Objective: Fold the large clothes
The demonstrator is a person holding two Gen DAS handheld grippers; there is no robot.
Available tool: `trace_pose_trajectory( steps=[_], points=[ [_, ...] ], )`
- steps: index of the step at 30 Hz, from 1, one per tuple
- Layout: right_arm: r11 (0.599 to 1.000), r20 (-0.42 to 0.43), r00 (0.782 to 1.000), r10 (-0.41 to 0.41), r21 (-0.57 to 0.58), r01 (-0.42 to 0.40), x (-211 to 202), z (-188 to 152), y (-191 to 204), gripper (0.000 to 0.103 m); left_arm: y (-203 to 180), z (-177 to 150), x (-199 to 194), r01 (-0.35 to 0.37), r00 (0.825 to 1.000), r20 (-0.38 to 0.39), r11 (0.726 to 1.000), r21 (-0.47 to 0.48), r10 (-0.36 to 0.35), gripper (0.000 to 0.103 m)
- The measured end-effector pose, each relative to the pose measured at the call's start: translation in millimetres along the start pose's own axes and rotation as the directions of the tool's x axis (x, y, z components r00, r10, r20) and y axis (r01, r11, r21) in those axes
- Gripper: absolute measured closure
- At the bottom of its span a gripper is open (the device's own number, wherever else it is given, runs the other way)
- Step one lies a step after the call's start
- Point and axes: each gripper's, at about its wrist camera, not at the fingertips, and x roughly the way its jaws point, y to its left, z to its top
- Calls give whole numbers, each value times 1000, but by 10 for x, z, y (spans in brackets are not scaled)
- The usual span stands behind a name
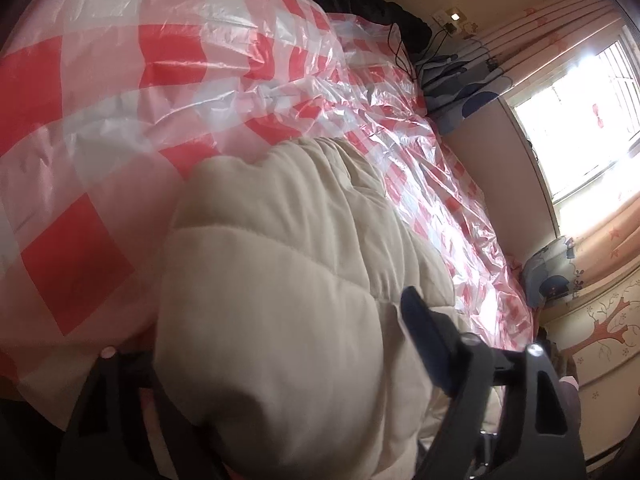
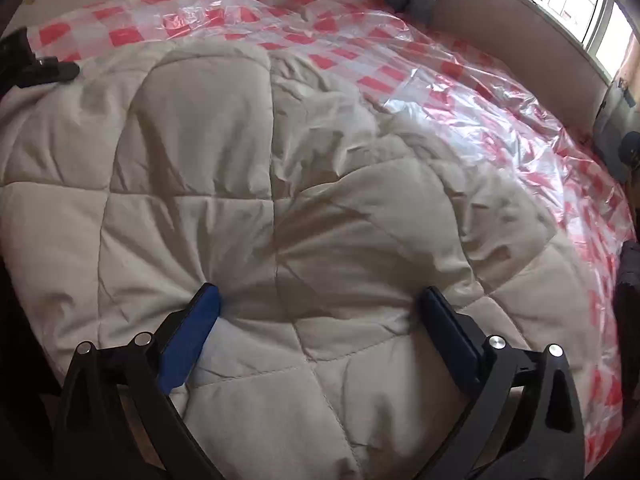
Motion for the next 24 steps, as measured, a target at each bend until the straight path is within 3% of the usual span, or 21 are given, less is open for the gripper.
trace_pose_trajectory(
  steps=[3,5,7,9,11,13,14,15,17,19,21,22,23,24],
  points=[
    [994,26,996,90,64,-92,-169,15,-148,6,-181,18,-116,11,999,39,999,53,-13,55],
    [990,82,992,95,94,-102,-296,-8,-215,6,-338,18,-178,14,998,57,995,96,-19,58],
    [997,4,997,72,13,-72,-133,-56,-90,6,-551,-25,-237,25,997,73,989,147,-36,60],
    [997,29,996,83,5,-83,-128,-98,-91,6,-806,-113,-318,34,994,96,976,213,-56,61],
    [987,27,987,156,40,-157,-185,-89,-204,6,-1098,-213,-406,50,989,115,952,302,-88,62],
    [947,72,956,286,134,-293,-340,-140,-413,6,-1385,-320,-468,68,986,118,921,382,-122,63],
    [900,129,922,364,206,-384,-468,-190,-576,6,-1526,-383,-495,78,984,114,904,421,-138,63],
    [833,201,875,440,274,-481,-583,-253,-794,6,-1678,-460,-506,89,982,106,882,463,-155,64],
    [671,348,774,529,387,-633,-791,-448,-1256,6,-1957,-654,-504,119,978,80,837,534,-191,64],
    [463,497,651,574,460,-758,-877,-691,-1763,6,-2259,-880,-444,155,973,46,786,598,-227,65],
    [221,630,512,585,483,-847,-849,-969,-2228,6,-2511,-1169,-359,194,966,1,729,656,-258,66],
    [127,678,460,573,481,-867,-827,-1107,-2413,6,-2644,-1351,-294,213,963,-27,693,688,-269,66],
    [60,713,428,555,479,-876,-803,-1238,-2584,6,-2745,-1522,-240,228,960,-54,660,716,-273,66],
    [18,737,415,534,481,-877,-781,-1350,-2738,6,-2853,-1731,-139,247,958,-90,622,743,-273,66]
  ],
)
